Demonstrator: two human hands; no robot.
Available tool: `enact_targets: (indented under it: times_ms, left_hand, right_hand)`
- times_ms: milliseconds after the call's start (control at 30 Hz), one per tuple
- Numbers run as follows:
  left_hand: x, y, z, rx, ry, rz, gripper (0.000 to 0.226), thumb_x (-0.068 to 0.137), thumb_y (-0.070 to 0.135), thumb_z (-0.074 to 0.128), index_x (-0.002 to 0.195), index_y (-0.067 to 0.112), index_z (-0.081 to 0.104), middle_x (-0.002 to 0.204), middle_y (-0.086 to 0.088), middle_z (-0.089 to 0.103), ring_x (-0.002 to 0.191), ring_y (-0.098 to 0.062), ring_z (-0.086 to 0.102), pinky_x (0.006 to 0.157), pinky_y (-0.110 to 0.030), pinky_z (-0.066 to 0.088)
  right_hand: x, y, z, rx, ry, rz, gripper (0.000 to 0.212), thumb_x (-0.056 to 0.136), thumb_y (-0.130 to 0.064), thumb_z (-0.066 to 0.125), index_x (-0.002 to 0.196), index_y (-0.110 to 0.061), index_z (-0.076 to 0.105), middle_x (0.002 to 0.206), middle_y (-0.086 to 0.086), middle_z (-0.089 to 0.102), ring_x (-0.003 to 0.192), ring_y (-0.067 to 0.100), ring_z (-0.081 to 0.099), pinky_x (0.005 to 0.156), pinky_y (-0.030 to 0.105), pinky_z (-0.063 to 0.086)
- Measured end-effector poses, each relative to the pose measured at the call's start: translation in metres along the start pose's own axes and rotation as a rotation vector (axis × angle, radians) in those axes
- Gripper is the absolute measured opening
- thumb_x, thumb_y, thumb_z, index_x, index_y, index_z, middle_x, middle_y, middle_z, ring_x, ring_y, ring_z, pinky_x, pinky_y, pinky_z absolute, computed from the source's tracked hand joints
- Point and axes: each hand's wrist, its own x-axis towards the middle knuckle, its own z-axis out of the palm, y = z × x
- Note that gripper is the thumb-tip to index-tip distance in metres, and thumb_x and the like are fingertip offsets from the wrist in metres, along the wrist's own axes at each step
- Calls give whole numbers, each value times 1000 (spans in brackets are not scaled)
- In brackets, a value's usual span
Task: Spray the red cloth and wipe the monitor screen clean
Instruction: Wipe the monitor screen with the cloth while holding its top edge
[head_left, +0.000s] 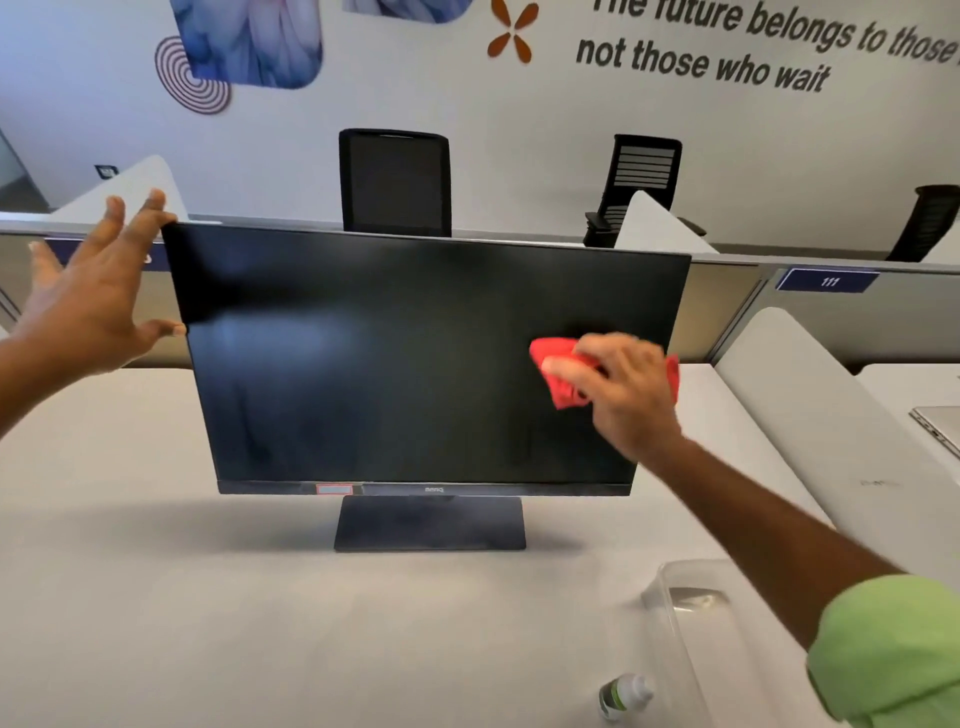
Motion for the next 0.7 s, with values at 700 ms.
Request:
enact_targets:
  times_ms: [700]
  left_hand:
    - [27,-31,40,-1,58,61,154,41,27,101,163,40,9,170,17,4,158,-23,8,118,-65,27]
  right_hand:
    - [-78,-28,26,169,-166,546,46,82,1,85,124,-15,74,133,15,65,122,40,59,92,47,60]
